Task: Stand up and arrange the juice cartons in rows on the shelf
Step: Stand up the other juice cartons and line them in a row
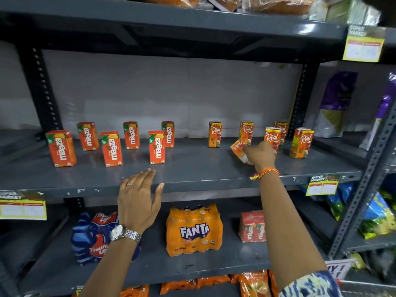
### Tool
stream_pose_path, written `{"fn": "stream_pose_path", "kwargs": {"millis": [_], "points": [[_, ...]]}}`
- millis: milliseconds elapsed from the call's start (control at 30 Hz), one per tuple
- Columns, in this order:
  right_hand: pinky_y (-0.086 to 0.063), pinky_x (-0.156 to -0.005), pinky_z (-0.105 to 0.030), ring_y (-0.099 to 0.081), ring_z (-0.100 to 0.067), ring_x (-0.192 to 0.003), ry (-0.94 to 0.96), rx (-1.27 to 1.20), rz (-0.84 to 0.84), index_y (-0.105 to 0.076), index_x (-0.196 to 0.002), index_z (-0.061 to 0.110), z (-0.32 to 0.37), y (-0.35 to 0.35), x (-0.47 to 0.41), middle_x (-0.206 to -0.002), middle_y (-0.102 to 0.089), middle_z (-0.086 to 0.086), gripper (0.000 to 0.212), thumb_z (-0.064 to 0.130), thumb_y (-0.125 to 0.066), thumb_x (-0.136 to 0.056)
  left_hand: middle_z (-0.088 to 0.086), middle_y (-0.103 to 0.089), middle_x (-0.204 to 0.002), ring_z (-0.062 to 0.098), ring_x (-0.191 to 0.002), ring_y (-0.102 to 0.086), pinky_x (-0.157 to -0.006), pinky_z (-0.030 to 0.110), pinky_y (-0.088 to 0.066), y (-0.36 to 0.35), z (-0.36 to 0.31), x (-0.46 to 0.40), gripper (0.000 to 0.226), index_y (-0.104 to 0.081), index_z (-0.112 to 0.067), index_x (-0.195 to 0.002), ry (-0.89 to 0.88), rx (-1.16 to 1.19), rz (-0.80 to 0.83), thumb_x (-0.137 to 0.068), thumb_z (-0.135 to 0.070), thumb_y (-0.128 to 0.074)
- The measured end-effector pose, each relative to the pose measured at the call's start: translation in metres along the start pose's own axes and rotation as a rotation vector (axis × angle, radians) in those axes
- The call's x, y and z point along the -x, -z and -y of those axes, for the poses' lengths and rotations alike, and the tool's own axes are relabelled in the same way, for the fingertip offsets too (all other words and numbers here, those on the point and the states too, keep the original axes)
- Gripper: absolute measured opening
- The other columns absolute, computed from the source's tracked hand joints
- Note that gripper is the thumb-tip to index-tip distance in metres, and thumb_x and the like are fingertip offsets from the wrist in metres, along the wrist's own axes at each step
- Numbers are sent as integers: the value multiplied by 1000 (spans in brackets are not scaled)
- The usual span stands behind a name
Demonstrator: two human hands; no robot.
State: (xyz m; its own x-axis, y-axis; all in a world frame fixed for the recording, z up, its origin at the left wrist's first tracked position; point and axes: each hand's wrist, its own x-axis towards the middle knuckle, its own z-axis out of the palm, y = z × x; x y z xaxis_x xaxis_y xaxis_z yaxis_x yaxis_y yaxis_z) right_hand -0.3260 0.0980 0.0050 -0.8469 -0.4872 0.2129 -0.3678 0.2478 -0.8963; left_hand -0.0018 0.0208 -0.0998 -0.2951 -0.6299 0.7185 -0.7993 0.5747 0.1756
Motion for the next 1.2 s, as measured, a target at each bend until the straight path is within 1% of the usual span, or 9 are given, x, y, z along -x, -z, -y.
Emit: {"fn": "stream_pose_path", "kwargs": {"millis": [67,133,267,400,600,767,867,1033,1200], "points": [[-61,-74,-40,-67,-29,-95,-192,-404,189,-52,-92,9,4,1,3,-110,-66,-16,25,20,-74,-85,8,-65,-132,27,-120,-60,-106,44,-36,-1,1,0,56,-62,-12,-130,-1,0,8,-96,-48,-37],[-62,-69,-37,-70,-29,-94,-296,-632,327,-48,-115,5,8,3,8,-110,-67,-17,43,17,-75,-83,7,-64,-132,27,-120,-60,-107,43,-35,-1,1,0,56,-62,-12,-130,-4,1,9,-96,-49,-37],[-62,-71,-37,-74,-30,-92,-266,-836,490,-48,-129,-4,14,3,21,-111,-70,-21,52,9,-71,-85,7,-64,-132,27,-120,-60,-108,43,-34,-1,1,0,56,-62,-12,-130,2,1,14,-96,-48,-37],[-60,-88,-44,-70,-33,-105,-176,-887,573,-49,-129,-11,15,4,34,-123,-65,-25,45,2,-64,-88,8,-65,-132,28,-120,-61,-108,45,-35,-1,1,0,57,-63,-11,-129,1,6,16,-96,-50,-36],[-59,-90,-43,-66,-30,-111,-23,-813,589,-56,-122,-5,16,8,54,-119,-67,-17,32,-5,-58,-90,9,-65,-130,28,-118,-61,-107,45,-37,0,-1,0,59,-63,-11,-129,4,6,13,-96,-51,-35],[-55,-94,-41,-67,-23,-104,-51,-769,565,-60,-107,5,18,9,47,-111,-69,-11,20,-4,-60,-89,9,-65,-131,28,-118,-61,-107,46,-37,0,-1,0,58,-63,-11,-129,4,8,14,-96,-50,-35],[-53,-89,-32,-66,-18,-102,-57,-541,485,-64,-103,10,19,1,30,-107,-70,-6,19,3,-68,-86,9,-65,-131,28,-119,-61,-107,46,-36,0,-2,0,58,-63,-11,-129,8,9,11,-96,-50,-36],[-50,-101,-39,-64,-25,-111,-19,-271,434,-64,-82,11,15,-27,2,-104,-71,-8,9,5,-71,-85,10,-65,-130,29,-119,-62,-107,46,-37,-1,-1,1,59,-64,-10,-128,11,10,3,-95,-50,-36],[-52,-94,-39,-65,-25,-105,123,12,398,-66,-89,9,9,-39,-12,-106,-71,-11,11,10,-75,-82,9,-65,-131,29,-120,-61,-107,46,-38,-2,0,0,61,-63,-11,-129,11,13,5,-96,-52,-34]]}}
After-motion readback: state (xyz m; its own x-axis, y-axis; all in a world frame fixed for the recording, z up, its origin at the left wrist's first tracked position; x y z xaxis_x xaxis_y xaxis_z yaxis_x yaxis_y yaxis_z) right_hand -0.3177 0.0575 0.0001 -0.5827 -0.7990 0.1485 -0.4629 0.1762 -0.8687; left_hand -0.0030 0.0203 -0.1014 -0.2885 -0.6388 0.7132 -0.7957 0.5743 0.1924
